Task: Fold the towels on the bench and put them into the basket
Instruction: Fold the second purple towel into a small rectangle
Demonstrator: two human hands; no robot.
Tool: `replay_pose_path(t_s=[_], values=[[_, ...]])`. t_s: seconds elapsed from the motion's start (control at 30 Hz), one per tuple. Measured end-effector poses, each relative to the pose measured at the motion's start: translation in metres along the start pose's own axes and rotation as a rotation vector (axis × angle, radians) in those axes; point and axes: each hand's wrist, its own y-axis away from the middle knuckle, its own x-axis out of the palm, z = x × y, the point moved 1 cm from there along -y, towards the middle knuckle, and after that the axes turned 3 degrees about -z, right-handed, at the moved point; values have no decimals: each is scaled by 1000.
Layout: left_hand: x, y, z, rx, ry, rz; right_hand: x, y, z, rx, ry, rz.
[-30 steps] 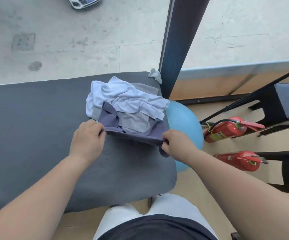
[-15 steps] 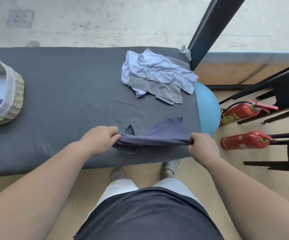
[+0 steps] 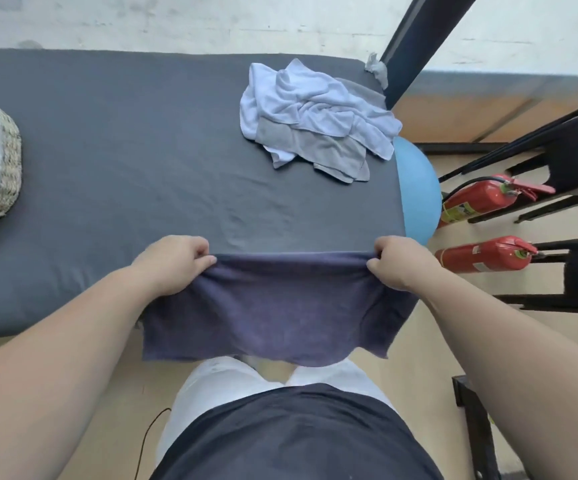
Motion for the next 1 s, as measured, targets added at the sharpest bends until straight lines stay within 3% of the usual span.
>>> replay_pose_path(t_s=[0.07,0.2,0.3,0.5,0.7,0.8,0.87,0.93,1.0], values=[[12,-23,2,-53,38,-79,3,-26,-1,-4,-36,-50],[59,-79,17,-167,109,-30,36,-89,-8,-63,-5,-33],[94,-115,29,-246,130,-117,68,-131,-13,-110,28,-49],[116,-169,21,-182,42,-320,99,-184,-15,-102,-76,-401],[95,-216,31,16,-183,-515,84,-239,-7,-114,38,-632],[77,-231,29,46,-234,-654,78,-250,-7,-95,54,-671],[76,-230,17,-70,-152,-705,79,-247,-5,-101,25,-673],[84,-217,-9,-150,-23,-717,86,-233,2,-140,10,-675],[103,-195,-46,-123,42,-668,102,-212,13,-189,-7,-634]])
